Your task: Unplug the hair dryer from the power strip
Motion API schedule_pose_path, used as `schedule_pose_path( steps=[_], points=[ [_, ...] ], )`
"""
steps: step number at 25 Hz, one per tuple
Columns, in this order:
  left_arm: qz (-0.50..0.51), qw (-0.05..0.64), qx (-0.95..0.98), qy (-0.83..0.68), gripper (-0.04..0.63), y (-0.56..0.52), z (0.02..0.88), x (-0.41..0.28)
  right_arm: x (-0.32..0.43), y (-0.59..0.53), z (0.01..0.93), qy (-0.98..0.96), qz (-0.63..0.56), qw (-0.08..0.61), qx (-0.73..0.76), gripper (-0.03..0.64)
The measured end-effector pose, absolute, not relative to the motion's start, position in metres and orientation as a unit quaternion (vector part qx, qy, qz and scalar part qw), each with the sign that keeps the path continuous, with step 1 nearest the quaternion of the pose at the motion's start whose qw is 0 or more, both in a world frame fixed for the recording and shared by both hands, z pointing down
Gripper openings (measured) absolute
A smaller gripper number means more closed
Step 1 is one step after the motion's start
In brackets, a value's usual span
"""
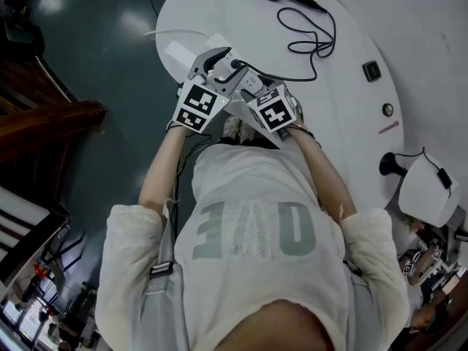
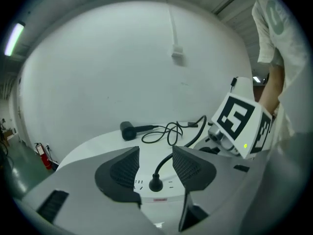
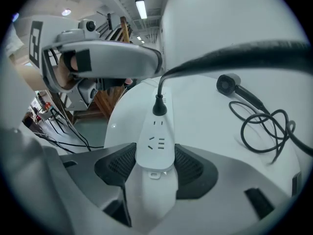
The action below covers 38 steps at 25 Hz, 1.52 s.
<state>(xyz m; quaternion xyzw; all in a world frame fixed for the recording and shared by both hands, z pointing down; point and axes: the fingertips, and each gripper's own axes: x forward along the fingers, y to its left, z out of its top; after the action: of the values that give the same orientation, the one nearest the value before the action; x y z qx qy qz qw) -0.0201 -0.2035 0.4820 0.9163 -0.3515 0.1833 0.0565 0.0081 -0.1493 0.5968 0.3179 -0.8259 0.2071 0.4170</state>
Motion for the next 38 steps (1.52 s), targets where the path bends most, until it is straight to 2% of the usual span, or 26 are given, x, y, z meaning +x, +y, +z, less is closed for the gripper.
schedule_pose_path(
  steps=[7, 13, 20, 22, 23, 24, 29, 32, 36, 38],
  points=[
    [0.171, 0.058, 0.929, -0.325, 0.209, -0.203, 0.494, -0.017, 0.008, -0.148, 0.597, -0.826, 0.212, 0.416, 0.318, 0.250],
    [0.203, 0.070, 0.913, -0.347, 0.207, -0.201, 0.515, -0.032, 0.008, -0.149, 0.598, -0.827, 0.209, 0.415, 0.318, 0.250],
    [0.234, 0.091, 0.904, -0.346, 0.204, -0.217, 0.541, -0.016, 0.010, -0.148, 0.600, -0.825, 0.213, 0.416, 0.318, 0.252],
    [0.238, 0.087, 0.905, -0.341, 0.139, -0.220, 0.542, -0.010, 0.009, -0.148, 0.599, -0.825, 0.215, 0.415, 0.319, 0.252],
    [0.243, 0.081, 0.907, -0.335, 0.078, -0.220, 0.542, -0.006, 0.009, -0.148, 0.598, -0.824, 0.217, 0.415, 0.319, 0.252],
    [0.248, 0.076, 0.908, -0.330, 0.061, -0.220, 0.543, -0.003, 0.009, -0.148, 0.598, -0.824, 0.219, 0.415, 0.319, 0.252],
    [0.250, 0.084, 0.908, -0.327, 0.054, -0.220, 0.543, -0.003, 0.010, -0.150, 0.602, -0.823, 0.212, 0.419, 0.319, 0.252],
    [0.229, 0.124, 0.904, -0.340, 0.052, -0.222, 0.541, -0.007, 0.008, -0.148, 0.600, -0.822, 0.218, 0.421, 0.316, 0.252],
    [0.151, 0.237, 0.888, -0.364, 0.051, -0.229, 0.533, -0.013, 0.010, -0.149, 0.601, -0.820, 0.219, 0.423, 0.318, 0.252],
    [0.142, 0.244, 0.885, -0.371, 0.051, -0.230, 0.531, -0.013, 0.012, -0.150, 0.604, -0.818, 0.225, 0.424, 0.318, 0.252]
  ],
)
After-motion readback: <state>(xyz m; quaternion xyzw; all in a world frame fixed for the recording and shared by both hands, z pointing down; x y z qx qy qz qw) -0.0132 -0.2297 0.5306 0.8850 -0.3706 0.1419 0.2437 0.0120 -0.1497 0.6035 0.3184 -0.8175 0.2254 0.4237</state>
